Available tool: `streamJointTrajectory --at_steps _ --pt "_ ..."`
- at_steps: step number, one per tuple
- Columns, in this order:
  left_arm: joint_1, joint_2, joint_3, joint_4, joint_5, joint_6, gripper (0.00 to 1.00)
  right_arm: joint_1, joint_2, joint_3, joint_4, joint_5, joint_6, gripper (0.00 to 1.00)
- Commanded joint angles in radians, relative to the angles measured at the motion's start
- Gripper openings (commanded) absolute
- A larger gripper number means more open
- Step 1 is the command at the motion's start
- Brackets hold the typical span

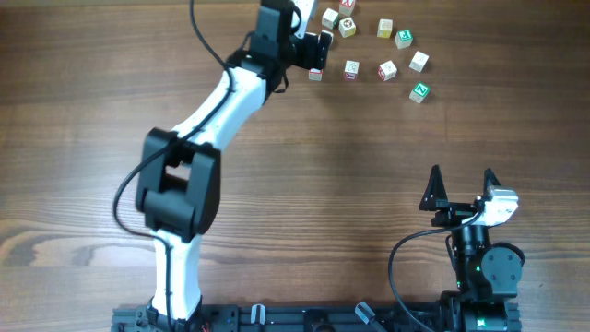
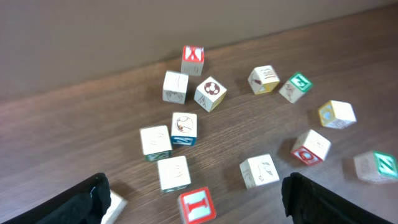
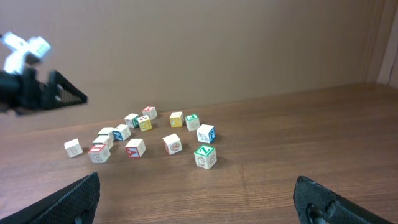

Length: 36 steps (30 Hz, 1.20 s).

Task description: Form a horizontal line

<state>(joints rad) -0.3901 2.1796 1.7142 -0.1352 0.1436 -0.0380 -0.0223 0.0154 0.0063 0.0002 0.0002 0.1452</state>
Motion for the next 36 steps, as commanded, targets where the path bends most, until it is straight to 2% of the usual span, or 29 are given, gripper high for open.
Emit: streamJointTrajectory --at_steps 1,4,7,23,28,32,34,36 --pt "-0.006 0.090 0.014 0.065 -0.033 -0.166 0.85 0.003 -0.011 -0.001 0.006 -0.009 0.014 0.99" --pt "-0.017 0.145 0.014 0.131 -0.034 -0.193 0.76 0.003 -0.011 -0.001 0.006 -0.009 0.014 1.00" --pt "-0.018 0.166 0.014 0.175 -0.037 -0.250 0.72 0.003 -0.011 -0.001 0.006 -0.009 0.014 1.00" --pt "-0.032 0.271 0.014 0.302 -0.052 -0.254 0.71 0.003 -0.011 -0.001 0.006 -0.009 0.014 1.00" --pt "-0.034 0.282 0.014 0.334 -0.051 -0.254 0.66 0.003 -0.011 -0.001 0.005 -0.009 0.014 1.00" --pt "-0.035 0.288 0.014 0.302 -0.039 -0.254 0.62 0.003 -0.011 -0.001 0.005 -0.009 0.014 1.00" --pt "-0.041 0.288 0.014 0.286 -0.027 -0.235 0.70 0.003 -0.011 -0.001 0.006 -0.009 0.014 1.00" --pt "-0.055 0.287 0.014 0.286 -0.021 -0.188 0.87 0.003 -0.011 -0.001 0.005 -0.009 0.014 1.00"
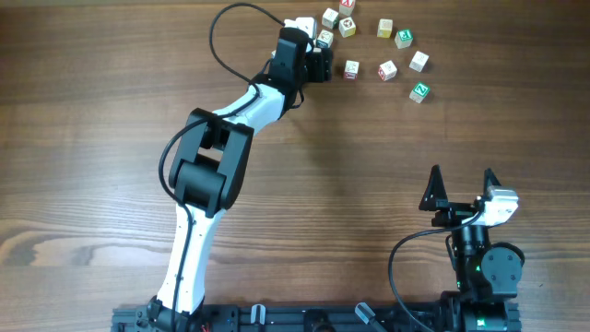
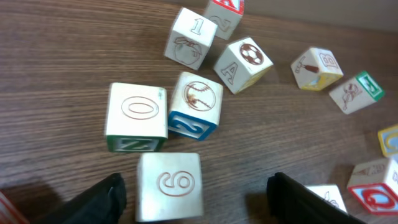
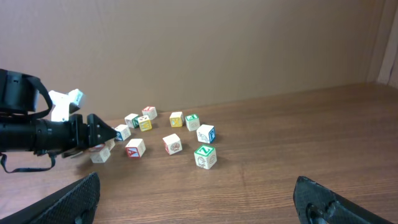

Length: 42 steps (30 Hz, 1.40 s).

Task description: Form a horizontal line

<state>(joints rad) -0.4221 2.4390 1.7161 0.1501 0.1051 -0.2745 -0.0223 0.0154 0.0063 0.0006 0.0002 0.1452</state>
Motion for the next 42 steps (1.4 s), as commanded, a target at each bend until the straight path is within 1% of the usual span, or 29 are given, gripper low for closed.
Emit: streamJointTrajectory --at_steps 1,2,4,7,9,15,16,18,19,21,22,23,24,25,26,28,29,30,32,38,42 --pt "-0.028 0.028 0.013 0.000 0.017 0.064 0.88 0.003 -0.011 -0.001 0.005 -0.009 0.014 1.00" --pt "-0.033 0.028 0.013 -0.002 0.017 0.075 0.88 0.003 -0.011 -0.001 0.005 -0.009 0.014 1.00" --pt "-0.041 0.028 0.013 -0.028 0.016 0.114 0.80 0.003 -0.011 -0.001 0.005 -0.009 0.014 1.00" --pt "-0.035 0.029 0.012 -0.058 0.008 0.119 0.70 0.003 -0.011 -0.001 0.005 -0.009 0.014 1.00" --pt "-0.027 0.029 0.012 -0.058 0.003 0.119 0.68 0.003 -0.011 -0.001 0.005 -0.009 0.014 1.00" --pt "0.004 0.028 0.013 -0.026 -0.002 0.118 0.56 0.003 -0.011 -0.001 0.005 -0.009 0.014 1.00" --pt "0.008 0.027 0.013 -0.006 -0.002 0.117 0.52 0.003 -0.011 -0.001 0.005 -0.009 0.014 1.00" --pt "0.009 0.027 0.013 0.027 -0.002 0.110 0.34 0.003 -0.011 -0.001 0.005 -0.009 0.014 1.00" --pt "0.008 0.027 0.013 0.031 -0.002 0.110 0.26 0.003 -0.011 -0.001 0.005 -0.009 0.014 1.00" --pt "0.002 0.026 0.013 0.029 -0.002 0.110 0.21 0.003 -0.011 -0.001 0.005 -0.009 0.014 1.00" --pt "-0.002 0.024 0.013 0.029 -0.002 0.110 0.21 0.003 -0.011 -0.001 0.005 -0.009 0.014 1.00" --pt "-0.005 0.024 0.013 0.030 -0.002 0.110 0.18 0.003 -0.011 -0.001 0.005 -0.009 0.014 1.00" --pt "-0.008 0.024 0.013 0.031 -0.002 0.111 0.18 0.003 -0.011 -0.001 0.005 -0.009 0.014 1.00" --pt "-0.008 0.022 0.013 0.030 -0.002 0.111 0.21 0.003 -0.011 -0.001 0.005 -0.009 0.014 1.00" --pt "-0.008 0.022 0.013 0.032 -0.002 0.111 0.45 0.003 -0.011 -0.001 0.005 -0.009 0.014 1.00" --pt "-0.008 0.022 0.013 0.039 -0.002 0.110 0.83 0.003 -0.011 -0.001 0.005 -0.009 0.014 1.00" --pt "-0.008 0.022 0.013 0.041 -0.002 0.110 0.94 0.003 -0.011 -0.001 0.005 -0.009 0.014 1.00" --pt "-0.008 0.022 0.013 0.042 -0.002 0.109 1.00 0.003 -0.011 -0.001 0.005 -0.009 0.014 1.00" --pt "-0.012 0.023 0.013 0.051 -0.002 0.084 1.00 0.003 -0.011 -0.001 0.005 -0.009 0.014 1.00" --pt "-0.018 0.045 0.013 0.087 -0.002 0.082 1.00 0.003 -0.011 -0.001 0.005 -0.009 0.014 1.00" --pt "-0.021 0.062 0.013 0.108 -0.003 0.056 1.00 0.003 -0.011 -0.001 0.005 -0.009 0.014 1.00"
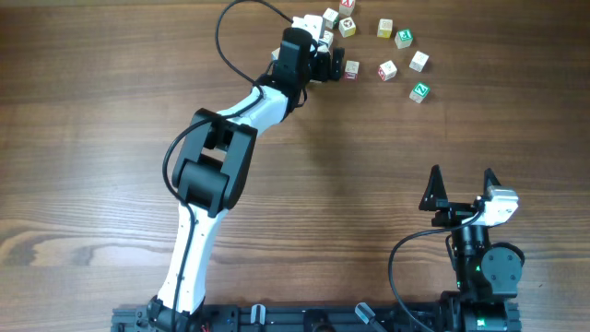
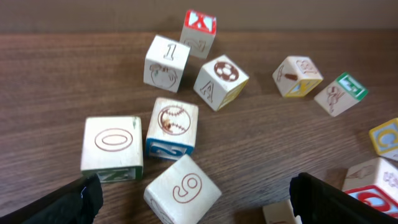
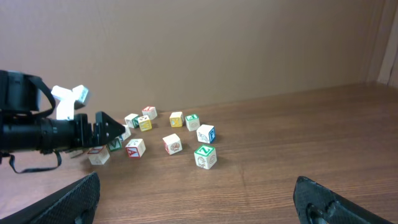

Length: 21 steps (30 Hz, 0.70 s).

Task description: Form a horizontal line

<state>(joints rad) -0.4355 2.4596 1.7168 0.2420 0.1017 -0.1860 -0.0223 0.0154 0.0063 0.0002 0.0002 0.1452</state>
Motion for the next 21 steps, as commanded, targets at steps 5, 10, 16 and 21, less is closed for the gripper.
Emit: streamJointTrajectory --at_steps 5,10,16,21 --pt "-0.009 0.071 0.040 0.022 -0.032 -0.062 0.99 0.003 -0.011 -0.001 0.005 -0.009 0.014 1.00" --pt "-0.011 0.184 0.270 -0.212 -0.032 -0.062 0.86 0.003 -0.011 -0.001 0.005 -0.009 0.014 1.00" --pt "-0.009 0.146 0.298 -0.307 -0.032 -0.061 0.45 0.003 -0.011 -0.001 0.006 -0.009 0.014 1.00" --pt "-0.013 0.105 0.298 -0.357 -0.033 -0.061 0.45 0.003 -0.011 -0.001 0.006 -0.009 0.014 1.00"
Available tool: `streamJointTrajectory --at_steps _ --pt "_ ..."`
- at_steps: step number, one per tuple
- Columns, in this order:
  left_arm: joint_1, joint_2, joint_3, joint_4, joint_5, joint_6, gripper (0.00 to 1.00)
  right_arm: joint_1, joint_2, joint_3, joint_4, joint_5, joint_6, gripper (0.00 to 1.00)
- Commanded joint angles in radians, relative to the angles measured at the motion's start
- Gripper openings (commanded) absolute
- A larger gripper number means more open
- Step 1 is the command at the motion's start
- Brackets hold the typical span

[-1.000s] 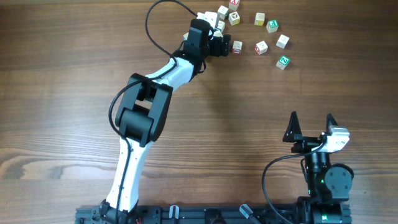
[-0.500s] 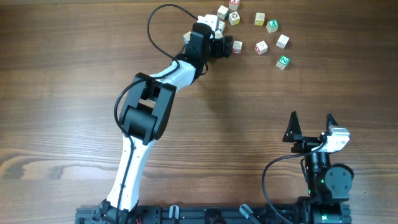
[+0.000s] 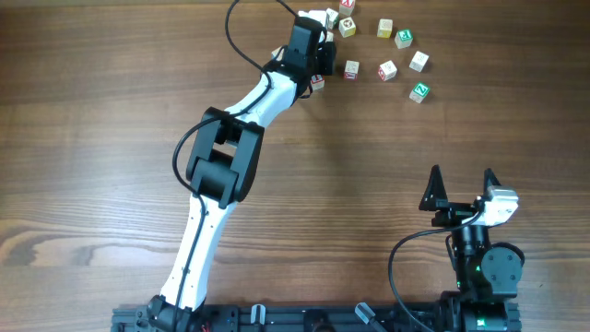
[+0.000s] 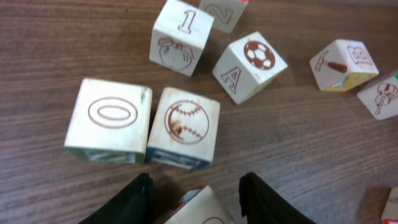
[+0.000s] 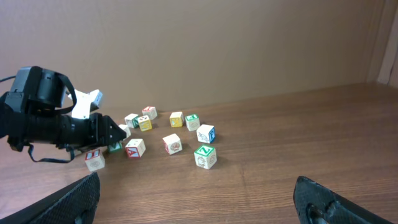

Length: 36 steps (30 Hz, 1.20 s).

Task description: Form a horizontal line

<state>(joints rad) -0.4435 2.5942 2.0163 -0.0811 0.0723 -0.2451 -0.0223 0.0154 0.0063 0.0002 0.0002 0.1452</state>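
Several lettered wooden blocks lie scattered at the table's far edge. In the left wrist view a "0" block (image 4: 109, 119) touches a baseball block (image 4: 185, 126), with a "1" block (image 4: 182, 28) and an "A" block (image 4: 249, 58) beyond. My left gripper (image 4: 196, 186) is low among them, its fingers (image 4: 134, 202) narrowed on a tilted pale block (image 4: 202, 208). Overhead, the left gripper (image 3: 313, 55) sits at the cluster's left end, a red-faced block (image 3: 316, 81) beside it. My right gripper (image 5: 196, 186) is open, far from the blocks.
More blocks spread to the right: a green "Z" block (image 3: 419, 91), a red-marked one (image 3: 387, 70), a yellow one (image 3: 384, 29). The table's far edge runs just behind them. The right arm's base (image 3: 484, 263) stands at the near right.
My left gripper's fingers, wide apart before, have closed in around the tilted pale block. The camera is nearer the "0" and baseball blocks. The right arm has not moved.
My left gripper first hung open above the cluster's left side. Then it was low, with a "9" block squarely between its fingers. Later that block lay turned diagonally, and the fingers now stand narrowed on it. The right gripper stayed open and still.
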Motion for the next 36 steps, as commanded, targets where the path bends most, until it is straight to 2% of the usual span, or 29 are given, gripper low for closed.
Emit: streamJointTrajectory --at_steps 1,8,11,13,19,23,26,27,28,32,35,36 --pt "-0.003 -0.041 -0.002 -0.040 -0.004 -0.001 0.45 0.003 -0.011 -0.001 0.006 -0.009 0.014 1.00" --pt "0.014 -0.190 -0.002 -0.084 -0.053 0.006 0.46 0.003 -0.011 -0.001 0.005 -0.009 0.014 1.00" --pt "0.024 -0.304 -0.002 -0.139 -0.071 0.071 0.49 0.003 -0.011 -0.001 0.005 -0.009 0.014 0.99" --pt "0.031 -0.388 -0.002 -0.236 -0.070 0.081 0.52 0.003 -0.011 -0.001 0.005 -0.009 0.014 1.00" --pt "0.028 -0.612 -0.002 -0.761 -0.055 0.072 0.48 0.003 -0.011 -0.001 0.006 -0.009 0.014 1.00" --pt "0.027 -0.640 -0.003 -0.956 -0.009 0.045 0.45 0.003 -0.011 -0.001 0.005 -0.009 0.014 1.00" --pt "0.027 -0.599 -0.021 -0.902 -0.010 0.035 0.60 0.003 -0.011 -0.001 0.006 -0.009 0.014 1.00" --pt "0.027 -0.583 -0.029 -0.866 -0.011 0.035 0.72 0.003 -0.011 -0.001 0.005 -0.009 0.013 1.00" --pt "0.028 -0.550 -0.036 -0.811 -0.015 0.037 1.00 0.003 -0.011 -0.001 0.005 -0.009 0.014 1.00" --pt "0.037 -0.426 -0.036 -0.679 -0.025 0.078 1.00 0.003 -0.011 -0.001 0.006 -0.009 0.014 1.00" --pt "0.041 -0.332 -0.036 -0.613 -0.025 -0.037 1.00 0.003 -0.011 -0.001 0.005 -0.009 0.013 1.00" --pt "0.041 -0.286 -0.036 -0.576 -0.025 -0.114 1.00 0.003 -0.011 -0.001 0.006 -0.009 0.014 1.00"
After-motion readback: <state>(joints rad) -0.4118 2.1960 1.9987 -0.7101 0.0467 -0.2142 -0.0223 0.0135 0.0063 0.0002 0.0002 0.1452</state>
